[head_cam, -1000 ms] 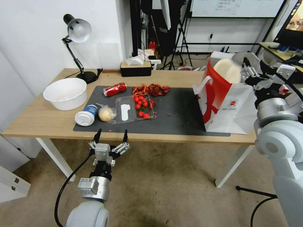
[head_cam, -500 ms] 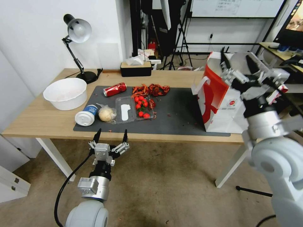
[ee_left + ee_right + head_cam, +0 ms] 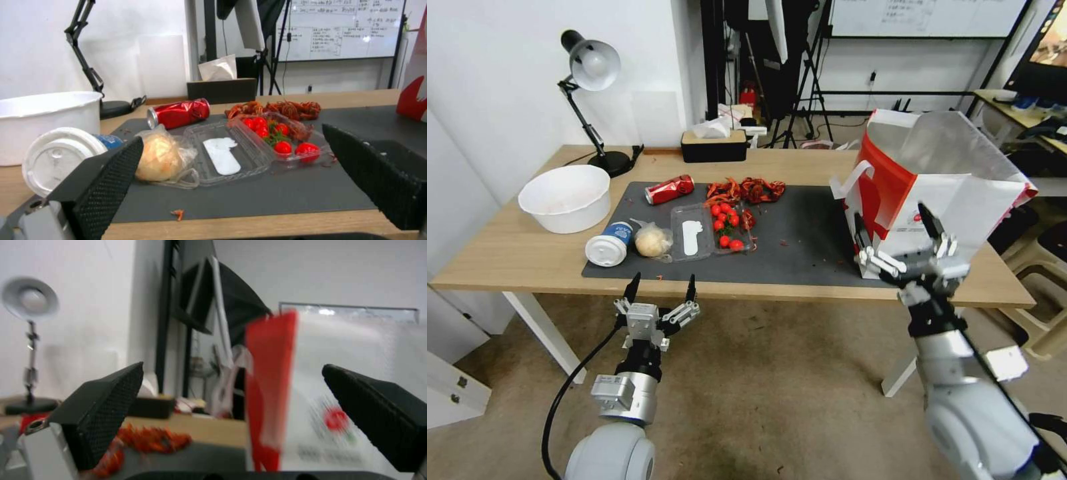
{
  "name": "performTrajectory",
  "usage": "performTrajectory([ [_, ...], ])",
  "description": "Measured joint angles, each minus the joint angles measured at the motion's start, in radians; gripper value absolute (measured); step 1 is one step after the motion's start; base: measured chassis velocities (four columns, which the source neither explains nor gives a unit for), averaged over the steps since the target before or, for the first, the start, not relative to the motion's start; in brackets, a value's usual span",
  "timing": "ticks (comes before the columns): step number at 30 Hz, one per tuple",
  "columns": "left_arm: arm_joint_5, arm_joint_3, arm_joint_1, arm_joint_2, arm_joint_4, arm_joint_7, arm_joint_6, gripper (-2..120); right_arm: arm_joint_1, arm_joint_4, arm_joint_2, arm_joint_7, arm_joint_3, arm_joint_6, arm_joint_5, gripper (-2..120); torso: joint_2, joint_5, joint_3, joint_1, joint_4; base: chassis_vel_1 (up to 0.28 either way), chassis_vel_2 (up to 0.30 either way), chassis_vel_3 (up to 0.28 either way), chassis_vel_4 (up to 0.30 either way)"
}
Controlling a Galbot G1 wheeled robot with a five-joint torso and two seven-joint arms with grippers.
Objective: Pick up the trash from the table and place it into the takeout bag.
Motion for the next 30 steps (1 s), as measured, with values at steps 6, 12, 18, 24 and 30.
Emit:
performTrajectory([
  [6, -0.004, -0.001, -0.001, 0.005, 0.004, -0.001, 0.0, 100, -0.177, -0.013, 0.023, -0.021, -0.037, 0.118, -0.259, 100, 0.0, 0.0003, 0.0, 0.0, 0.0, 0.0, 0.0, 0.0, 0.0],
  [12, -0.006, -0.002, -0.003, 0.008, 0.006, -0.002, -0.001, 100, -0.295, -0.058, 0.06, 0.016, -0.049, 0.221, -0.43, 100, 0.0, 0.0002, 0.0, 0.0, -0.0001, 0.0, 0.0, 0.0, 0.0],
  [18, -0.006, -0.003, -0.004, 0.01, 0.008, -0.002, -0.001, 100, -0.334, -0.082, 0.072, 0.043, -0.05, 0.255, -0.476, 100, 0.0, 0.0002, 0.0, 0.0, 0.0001, 0.0, 0.0, 0.0, 0.0],
  [24, -0.007, -0.003, -0.005, 0.01, 0.01, -0.002, -0.001, 100, -0.386, -0.107, 0.086, 0.074, -0.048, 0.288, -0.51, 100, 0.0, 0.0002, 0.0, 0.0, 0.0, 0.0, 0.0, 0.0, 0.0],
  [30, -0.007, -0.002, -0.006, 0.012, 0.014, -0.003, -0.001, 100, -0.461, -0.154, 0.106, 0.142, -0.052, 0.318, -0.537, 100, 0.0, 0.0002, 0.0, 0.0, -0.0002, 0.0, 0.0, 0.0, 0.0],
])
